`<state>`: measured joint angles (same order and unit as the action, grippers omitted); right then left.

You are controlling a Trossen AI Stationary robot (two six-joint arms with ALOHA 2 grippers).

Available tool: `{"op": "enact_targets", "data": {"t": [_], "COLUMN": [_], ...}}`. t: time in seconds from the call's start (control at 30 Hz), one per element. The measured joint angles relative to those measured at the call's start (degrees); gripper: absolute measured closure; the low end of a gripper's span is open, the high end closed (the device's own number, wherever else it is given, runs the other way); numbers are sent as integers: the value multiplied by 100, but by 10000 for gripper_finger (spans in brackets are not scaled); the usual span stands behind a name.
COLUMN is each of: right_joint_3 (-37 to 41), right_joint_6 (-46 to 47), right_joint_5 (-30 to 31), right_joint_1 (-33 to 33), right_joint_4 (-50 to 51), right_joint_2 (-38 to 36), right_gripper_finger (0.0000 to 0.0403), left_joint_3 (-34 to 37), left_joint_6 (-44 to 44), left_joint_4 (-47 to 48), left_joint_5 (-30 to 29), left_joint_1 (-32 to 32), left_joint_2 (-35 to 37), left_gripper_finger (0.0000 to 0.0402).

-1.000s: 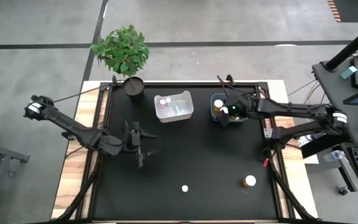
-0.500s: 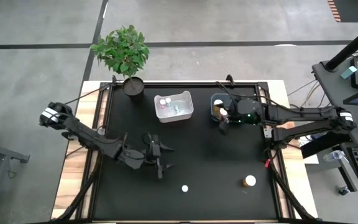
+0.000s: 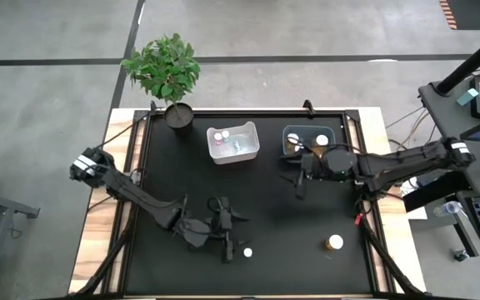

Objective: Pick and place medicine bottles into bin by pill shape (circle, oval)
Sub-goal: Put the blue tablet bottle into the white bin

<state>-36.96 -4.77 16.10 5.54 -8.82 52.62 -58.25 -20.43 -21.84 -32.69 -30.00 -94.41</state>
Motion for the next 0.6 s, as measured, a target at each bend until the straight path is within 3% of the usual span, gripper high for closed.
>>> {"op": "enact_targets", "data": {"t": [0.6], "right_joint_3": [114], "right_joint_6": [84], "right_joint_5": [-392], "right_joint_1": [213], "right_joint_4": [-375], "right_joint_2": [654], "right_gripper_finger": [171], "left_joint_3": [42], "left_joint_6": [303], "left_joint_4": [47], "left_joint_5": [-26], "left_joint_1": [42], "left_joint_2": [-49], "left_gripper_finger": [132]}}
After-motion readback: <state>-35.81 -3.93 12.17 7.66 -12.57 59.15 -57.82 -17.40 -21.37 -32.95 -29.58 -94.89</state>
